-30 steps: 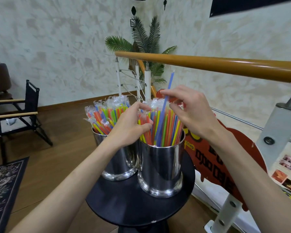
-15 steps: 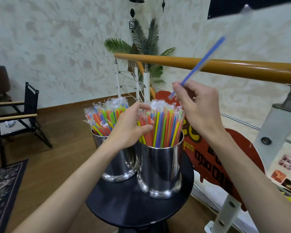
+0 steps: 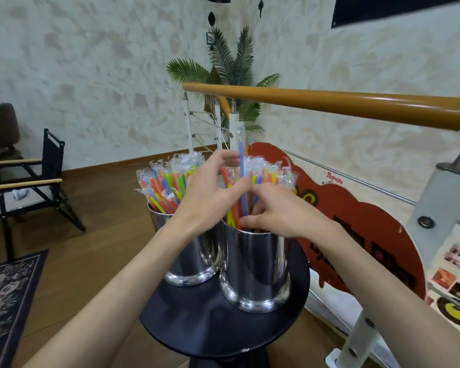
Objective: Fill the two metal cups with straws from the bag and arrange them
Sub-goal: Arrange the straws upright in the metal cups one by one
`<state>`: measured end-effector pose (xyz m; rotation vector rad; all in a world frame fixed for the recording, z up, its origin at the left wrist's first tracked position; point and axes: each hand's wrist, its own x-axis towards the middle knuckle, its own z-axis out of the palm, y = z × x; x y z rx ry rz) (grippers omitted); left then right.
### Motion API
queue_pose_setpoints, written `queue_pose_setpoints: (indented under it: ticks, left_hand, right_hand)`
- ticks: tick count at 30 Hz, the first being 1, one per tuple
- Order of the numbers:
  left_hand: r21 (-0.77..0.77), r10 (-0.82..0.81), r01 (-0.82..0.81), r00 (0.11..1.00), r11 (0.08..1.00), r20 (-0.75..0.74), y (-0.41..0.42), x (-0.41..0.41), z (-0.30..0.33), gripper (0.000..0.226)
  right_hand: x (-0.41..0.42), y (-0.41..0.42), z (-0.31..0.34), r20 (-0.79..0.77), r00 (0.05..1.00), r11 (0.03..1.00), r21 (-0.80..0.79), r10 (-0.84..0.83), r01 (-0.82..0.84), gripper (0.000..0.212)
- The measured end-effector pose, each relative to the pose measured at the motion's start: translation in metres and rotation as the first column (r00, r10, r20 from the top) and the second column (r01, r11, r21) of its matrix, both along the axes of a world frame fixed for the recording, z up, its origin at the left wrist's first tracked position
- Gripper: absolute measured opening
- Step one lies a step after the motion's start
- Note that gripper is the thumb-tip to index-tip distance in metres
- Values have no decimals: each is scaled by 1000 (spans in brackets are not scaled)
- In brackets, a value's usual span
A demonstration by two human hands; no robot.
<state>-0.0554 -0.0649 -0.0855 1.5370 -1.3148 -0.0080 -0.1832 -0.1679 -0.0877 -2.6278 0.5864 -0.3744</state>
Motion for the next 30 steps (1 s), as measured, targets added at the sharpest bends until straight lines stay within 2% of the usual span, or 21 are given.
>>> queue_pose_setpoints:
  ticks: [2,4,5,7,12,14,17,20,22,25,30]
  left_hand:
    - [-62,82,-77,993,995,83,0,0,-4,50]
    - [-110,128,-116,986,987,103,-1,0,-6,58]
    - [-129,131,-117,986,985,103,-1,0,-6,60]
    - [-161,127,-109,986,981,111,-2,1,-6,64]
    - [-205,180,-143,969,968,172,-1,-2,-5,61]
    - [-172,201,-164,954,971,222,-1,-1,-5,46]
    - [-74,244,-233,914,970,323,0,1,-2,22]
    - [6,292,-319,873,948,391,0,-1,-1,25]
    - [46,312,-370,839,928,446,0,-3,-2,30]
    - [66,332,-420,796,905,505,-2,-4,-2,24]
    - [117,307,-418,803,901,511,-6,3,-11,40]
  right_hand:
    - [2,1,1,-30,1000,1000,-22,-7,7,33]
    - [2,2,1,-52,999,1000,-25,-3,2,20]
    - [2,2,1,-56,998,1000,-18,1,-2,23]
    - [2,2,1,-62,998,1000,-6,12,-13,27]
    - [-6,-1,7,-40,998,998,41,50,-48,20]
    - [-13,-6,15,13,999,998,58,31,-32,20]
    - [-29,-20,29,179,982,995,81,-63,50,14]
    - [-38,-29,34,266,951,987,2,-158,164,13]
    - [-36,-28,30,233,957,982,-36,-171,185,14]
    - [-32,-26,25,165,971,980,-62,-174,187,19]
    - [-23,-19,19,195,968,983,-62,-159,174,17]
